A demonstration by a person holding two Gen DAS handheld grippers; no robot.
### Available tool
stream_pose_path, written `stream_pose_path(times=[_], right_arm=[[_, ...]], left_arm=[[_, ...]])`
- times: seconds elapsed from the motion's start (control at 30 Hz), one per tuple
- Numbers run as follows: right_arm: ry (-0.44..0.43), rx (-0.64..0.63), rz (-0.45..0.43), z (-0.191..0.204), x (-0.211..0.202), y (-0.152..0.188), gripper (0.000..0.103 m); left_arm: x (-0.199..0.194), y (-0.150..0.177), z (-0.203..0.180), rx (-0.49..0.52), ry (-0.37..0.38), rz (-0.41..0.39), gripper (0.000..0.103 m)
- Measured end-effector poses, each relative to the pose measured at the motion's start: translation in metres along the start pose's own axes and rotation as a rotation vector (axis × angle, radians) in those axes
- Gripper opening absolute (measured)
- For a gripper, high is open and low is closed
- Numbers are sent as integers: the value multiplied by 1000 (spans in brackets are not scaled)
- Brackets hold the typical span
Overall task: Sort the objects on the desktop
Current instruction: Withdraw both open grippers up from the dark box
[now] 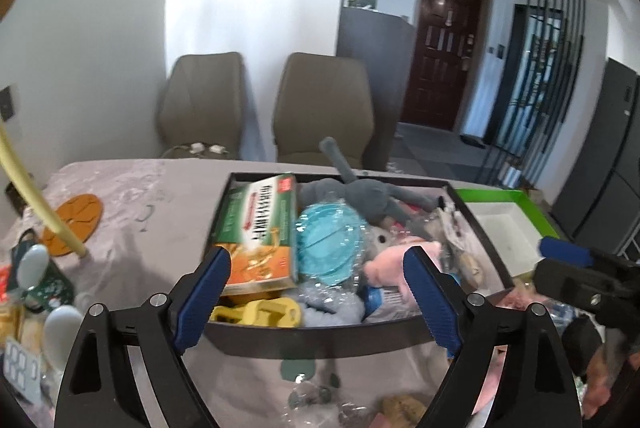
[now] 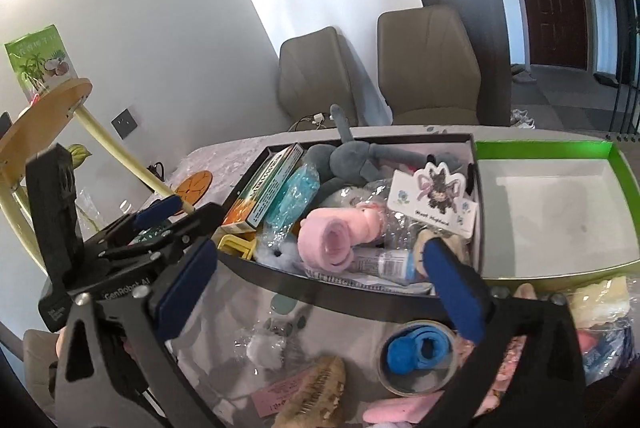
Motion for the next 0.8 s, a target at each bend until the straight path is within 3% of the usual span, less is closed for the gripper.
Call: stream_pose_path(times=[0.3,0.57,0.8], right_arm=[[38,9,-43,-9,-10,-1,103],[138,-132,11,6,4,5,103],[119,-124,13,5,4,7,103]], left_arm=[[-7,6,6,-55,-31,-2,89],[-8,6,12,-57,-55,3,89],[-7,7,8,-49,-63,10,89]])
Point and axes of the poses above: each gripper's, at about its wrist camera, not at the fingertips, and x roughly the way its jaws point, z to its left, y to its underside, the point moved 4 cm from there along x, roughly the way its jaws point, and after that the axes turned 9 degrees about z, right-handed, at the moved point
